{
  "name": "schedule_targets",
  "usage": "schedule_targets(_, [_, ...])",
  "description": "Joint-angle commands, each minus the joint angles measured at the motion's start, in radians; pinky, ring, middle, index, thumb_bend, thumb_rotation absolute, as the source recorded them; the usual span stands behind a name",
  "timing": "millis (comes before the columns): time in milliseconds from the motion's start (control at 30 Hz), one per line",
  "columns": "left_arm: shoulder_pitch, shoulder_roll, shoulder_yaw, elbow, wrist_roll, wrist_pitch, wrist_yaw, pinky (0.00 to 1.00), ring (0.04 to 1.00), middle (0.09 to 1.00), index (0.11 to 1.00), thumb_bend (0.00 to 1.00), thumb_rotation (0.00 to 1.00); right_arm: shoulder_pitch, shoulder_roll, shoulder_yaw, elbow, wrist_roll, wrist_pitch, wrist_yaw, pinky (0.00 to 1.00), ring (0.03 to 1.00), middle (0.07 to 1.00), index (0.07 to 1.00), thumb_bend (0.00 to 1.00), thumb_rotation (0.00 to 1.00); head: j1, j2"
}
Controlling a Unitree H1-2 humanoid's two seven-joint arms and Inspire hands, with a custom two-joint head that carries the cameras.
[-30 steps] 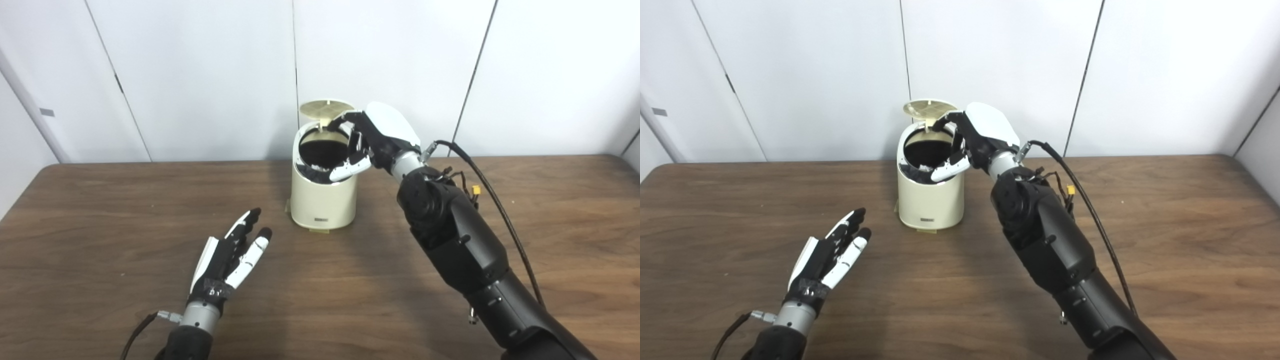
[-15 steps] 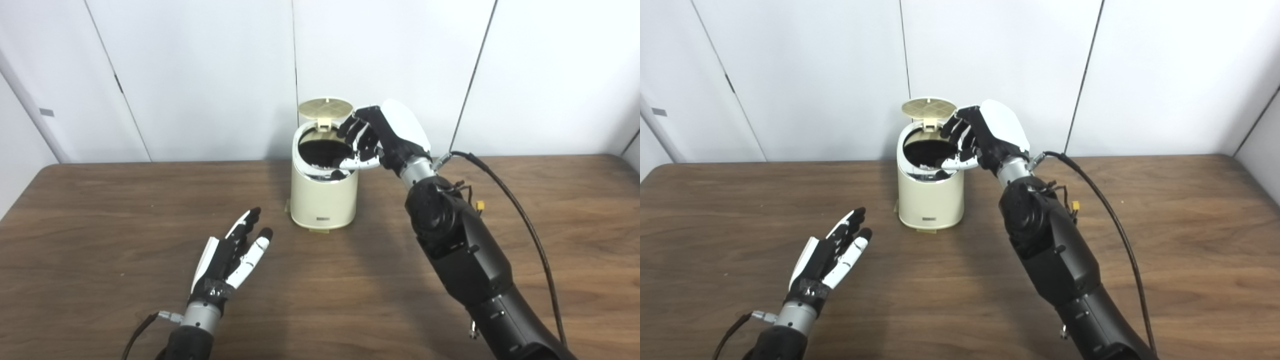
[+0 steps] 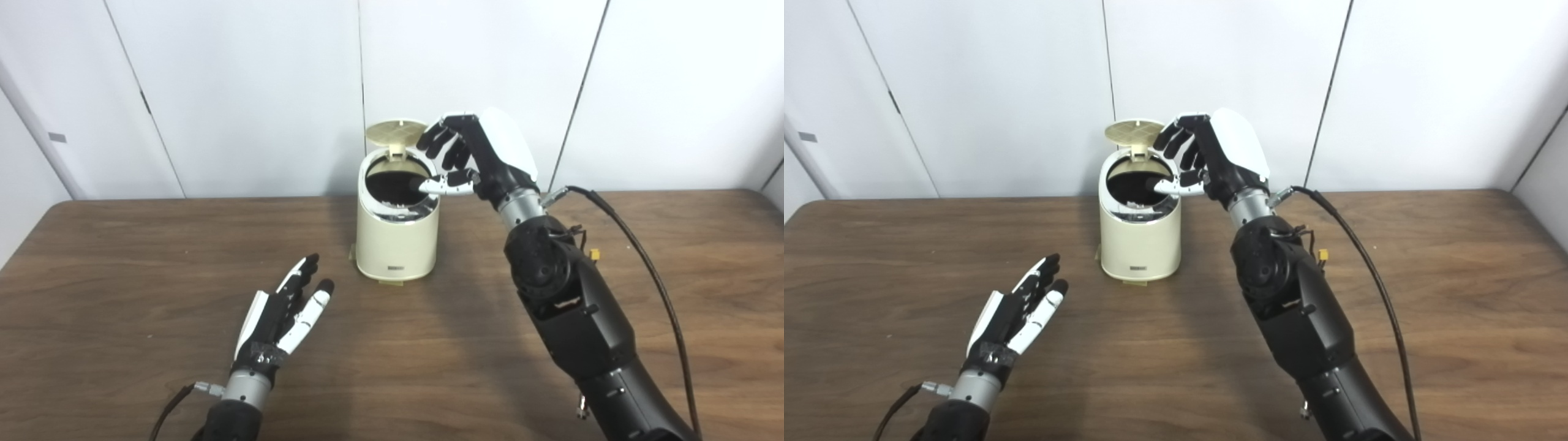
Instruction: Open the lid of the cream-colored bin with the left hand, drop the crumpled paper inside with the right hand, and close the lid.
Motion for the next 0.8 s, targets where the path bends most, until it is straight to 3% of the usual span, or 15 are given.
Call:
schedule_targets(0, [-0.010,-0.004,0.001,0.000,-0.004,-0.014,0.006,0.96,0.959,0.945,0.985,0.56,0.77,-0.022,-0.026,-0.019,-0.055,0.006,-0.027,0.002,0.34,0.380,0.500,0.511,0.52,0.00,-0.001,0.000])
schedule_targets(167, [-0.011,0.005,0.008,-0.003,-0.005,-0.015,0.003,0.97,0.960,0.941,0.983,0.56,0.77,0.019,-0.060,-0.028,-0.130,-0.017,0.004,0.027,0.35,0.380,0.502,0.502,0.52,0.00,-0.001,0.001])
schedule_targets(233, [-0.012,0.009,0.012,-0.008,-0.006,-0.013,0.000,0.97,0.962,0.940,0.985,0.56,0.78,0.041,-0.075,-0.033,-0.166,-0.034,0.027,0.044,0.43,0.387,0.499,0.496,0.52,0.00,-0.002,0.002])
schedule_targets(267, [-0.012,0.011,0.015,-0.009,-0.008,-0.014,-0.001,0.98,0.964,0.940,0.988,0.56,0.78,0.050,-0.078,-0.037,-0.181,-0.038,0.037,0.050,0.58,0.395,0.494,0.493,0.52,0.00,-0.003,0.003])
schedule_targets(333, [-0.014,0.012,0.020,-0.011,-0.013,-0.013,-0.003,0.98,0.967,0.940,0.990,0.55,0.78,0.072,-0.083,-0.052,-0.206,-0.031,0.048,0.059,0.59,0.395,0.489,0.496,0.52,0.00,-0.003,0.003])
schedule_targets(400, [-0.015,0.012,0.024,-0.014,-0.016,-0.010,-0.003,0.99,0.971,0.942,0.991,0.53,0.77,0.099,-0.085,-0.074,-0.225,-0.014,0.047,0.063,0.42,0.392,0.500,0.493,0.52,0.00,-0.003,0.003])
schedule_targets(467, [-0.016,0.013,0.029,-0.017,-0.023,-0.010,-0.002,0.99,0.971,0.942,0.990,0.53,0.77,0.123,-0.087,-0.090,-0.239,-0.004,0.045,0.066,0.36,0.392,0.505,0.493,0.52,0.00,-0.004,0.005])
schedule_targets(733, [-0.010,0.016,0.046,-0.039,-0.047,0.005,-0.012,0.98,0.970,0.943,0.990,0.53,0.76,0.231,-0.116,-0.142,-0.313,0.058,0.168,0.183,0.42,0.404,0.480,0.544,0.52,0.00,-0.007,0.008])
schedule_targets(767, [-0.009,0.016,0.048,-0.041,-0.051,0.004,-0.013,0.98,0.970,0.943,0.990,0.53,0.76,0.242,-0.115,-0.151,-0.315,0.074,0.183,0.197,0.45,0.468,0.466,0.542,0.52,0.00,-0.008,0.008])
